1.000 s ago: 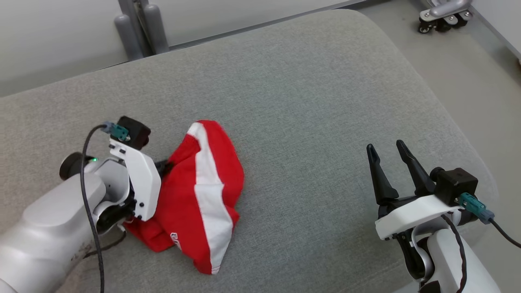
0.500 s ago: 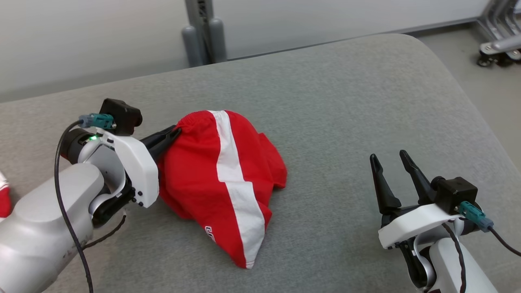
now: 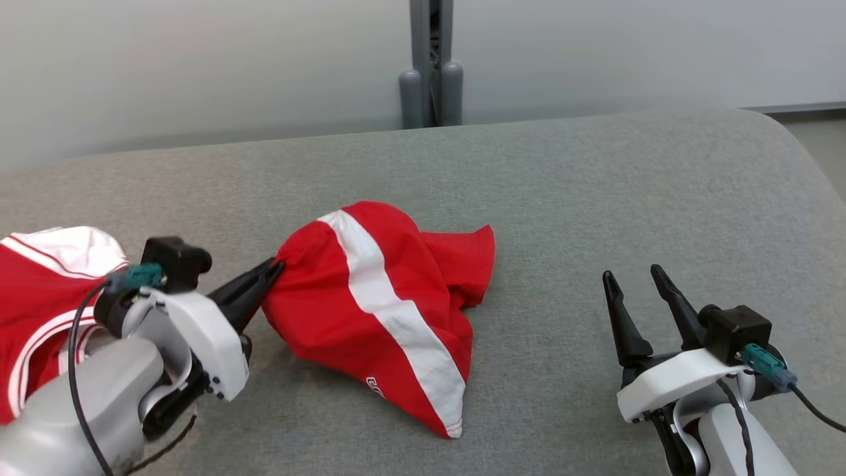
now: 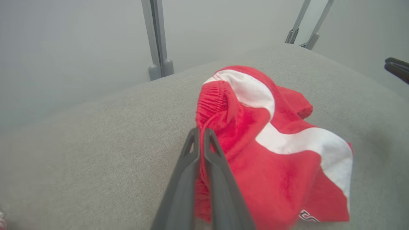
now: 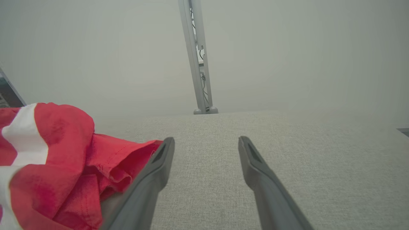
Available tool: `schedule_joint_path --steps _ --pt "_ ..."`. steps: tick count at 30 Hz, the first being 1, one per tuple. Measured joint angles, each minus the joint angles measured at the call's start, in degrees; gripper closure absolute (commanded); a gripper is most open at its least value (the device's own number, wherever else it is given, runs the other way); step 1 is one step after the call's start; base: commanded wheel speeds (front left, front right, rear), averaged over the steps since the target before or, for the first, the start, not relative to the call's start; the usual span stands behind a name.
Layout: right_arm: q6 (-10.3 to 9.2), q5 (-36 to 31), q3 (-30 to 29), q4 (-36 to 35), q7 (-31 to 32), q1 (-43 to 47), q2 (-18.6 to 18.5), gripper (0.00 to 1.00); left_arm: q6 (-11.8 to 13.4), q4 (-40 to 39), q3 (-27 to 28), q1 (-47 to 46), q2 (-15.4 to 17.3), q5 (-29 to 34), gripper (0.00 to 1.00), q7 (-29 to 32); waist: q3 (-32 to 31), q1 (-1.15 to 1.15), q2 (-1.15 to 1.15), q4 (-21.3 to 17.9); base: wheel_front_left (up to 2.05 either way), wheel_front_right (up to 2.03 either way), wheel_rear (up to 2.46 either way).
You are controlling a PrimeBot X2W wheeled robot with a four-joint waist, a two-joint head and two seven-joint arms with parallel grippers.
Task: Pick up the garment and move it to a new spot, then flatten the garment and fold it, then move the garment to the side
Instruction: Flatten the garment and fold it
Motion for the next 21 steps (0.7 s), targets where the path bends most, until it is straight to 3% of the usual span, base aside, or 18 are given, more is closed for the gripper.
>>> schedule_joint_path --steps 9,14,21 --pt "0.0 -0.3 -0.3 0.3 0.0 0.4 0.0 0.0 1.8 0.3 3.8 7.8 0.9 -1.2 1.0 -2.8 -1.0 0.0 0.0 3.1 0.0 0.0 0.0" --pt "0.0 -0.2 -0.2 0.2 0.0 0.5 0.0 0.0 2.7 -0.7 8.6 13.1 -0.6 -0.7 1.0 -3.0 -0.7 0.0 0.0 4.1 0.0 0.0 0.0" --pt "0.0 -0.2 -0.1 0.4 0.0 0.5 0.0 0.0 4.7 -0.5 16.9 20.6 -2.9 5.9 1.0 -3.0 -0.1 0.0 0.0 4.6 0.0 0.0 0.0"
